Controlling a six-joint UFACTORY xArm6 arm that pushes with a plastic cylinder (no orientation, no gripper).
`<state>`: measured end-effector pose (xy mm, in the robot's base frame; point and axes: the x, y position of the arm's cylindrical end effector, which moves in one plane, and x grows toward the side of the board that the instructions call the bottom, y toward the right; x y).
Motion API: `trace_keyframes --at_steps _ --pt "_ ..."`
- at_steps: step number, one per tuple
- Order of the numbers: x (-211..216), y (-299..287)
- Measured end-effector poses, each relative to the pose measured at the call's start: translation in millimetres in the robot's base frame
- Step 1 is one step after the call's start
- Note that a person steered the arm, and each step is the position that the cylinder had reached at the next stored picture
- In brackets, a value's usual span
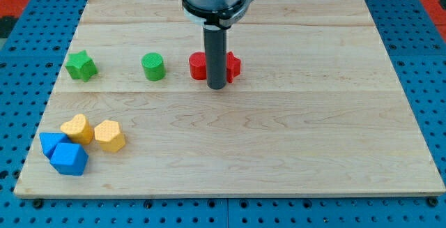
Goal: Slide the blue cube and yellow heart up a bit
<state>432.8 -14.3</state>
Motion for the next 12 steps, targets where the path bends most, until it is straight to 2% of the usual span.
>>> trace_keyframes --at_steps 1,2,3,4,5,6,7,8,9,12 --pt "21.2 2.5" --pt "85.3 -7.5" --pt "142.2 -52.2" --pt "149.8 -145.8" --pt "149.7 -191.9" --pt "163.8 -181.8" --pt "177.4 -195.7" --pt "177.0 -254.4" --pt "153.5 -225.4" --pt "97.2 -87.1"
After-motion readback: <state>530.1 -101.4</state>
